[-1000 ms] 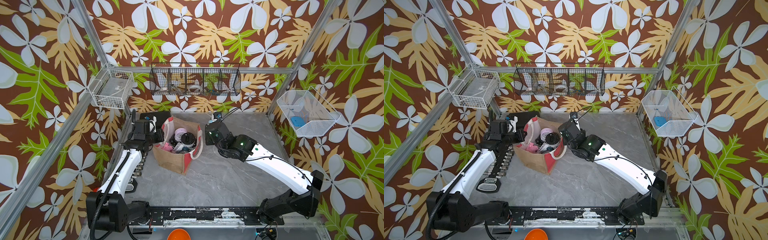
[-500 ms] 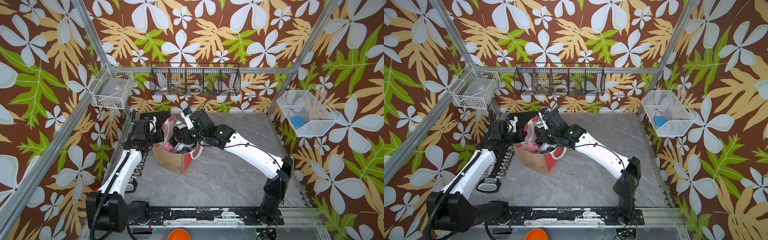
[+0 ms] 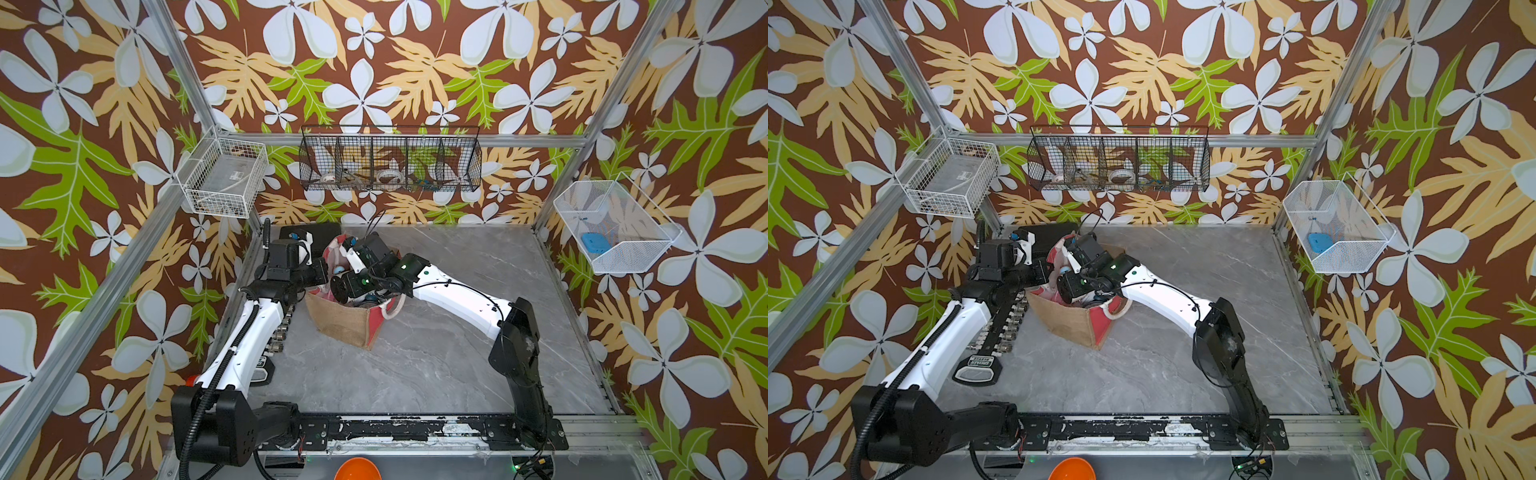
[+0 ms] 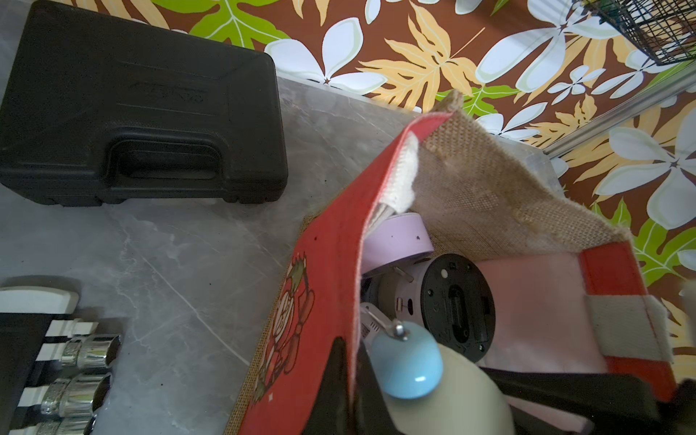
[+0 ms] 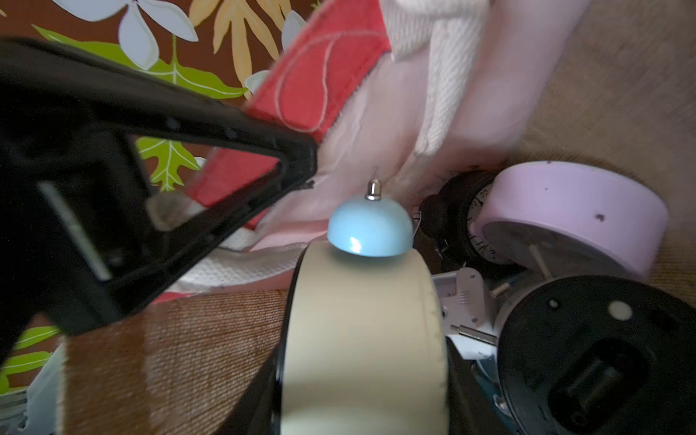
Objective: Put the alarm clock into the canvas bag
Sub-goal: Place the alarm at the canvas bag, then move the canvas bag to the center of the board.
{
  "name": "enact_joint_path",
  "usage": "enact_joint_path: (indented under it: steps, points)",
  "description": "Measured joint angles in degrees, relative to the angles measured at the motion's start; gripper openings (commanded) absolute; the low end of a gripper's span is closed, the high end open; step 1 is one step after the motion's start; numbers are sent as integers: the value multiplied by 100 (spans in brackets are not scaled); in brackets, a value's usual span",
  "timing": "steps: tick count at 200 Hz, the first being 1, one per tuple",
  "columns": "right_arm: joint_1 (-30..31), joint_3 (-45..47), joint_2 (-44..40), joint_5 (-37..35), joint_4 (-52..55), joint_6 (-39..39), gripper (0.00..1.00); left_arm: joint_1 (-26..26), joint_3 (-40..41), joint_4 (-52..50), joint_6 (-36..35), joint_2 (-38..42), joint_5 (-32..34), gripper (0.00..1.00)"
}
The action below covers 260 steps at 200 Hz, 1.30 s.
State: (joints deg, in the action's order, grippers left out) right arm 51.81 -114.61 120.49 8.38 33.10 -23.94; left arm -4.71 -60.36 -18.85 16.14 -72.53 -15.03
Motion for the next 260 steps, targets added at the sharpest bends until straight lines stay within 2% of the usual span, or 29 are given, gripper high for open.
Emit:
enact_joint_path:
  steps: [28, 73, 95, 144, 165, 184, 260]
  points:
    - [37, -127, 232, -466, 116, 111, 38, 0, 0, 0, 0, 0, 0, 0]
    - [319, -503, 678, -1644, 264, 601, 38, 0, 0, 2, 0, 0, 17, 0]
    - [337, -540, 828, -1926, 260, 787, 42, 0, 0, 0, 2, 0, 17, 0]
    - [323, -743, 901, -1858, 640, 898, 73, 0, 0, -26, 2, -2, 0, 0]
    - [323, -831, 728, -1757, 809, 896, 82, 0, 0, -26, 2, -4, 13, 0]
    - [326, -951, 509, -1738, 807, 894, 85, 0, 0, -26, 2, -15, 15, 0]
    - [323, -1034, -181, -1867, 933, 898, 83, 0, 0, -24, 2, -22, 24, 0]
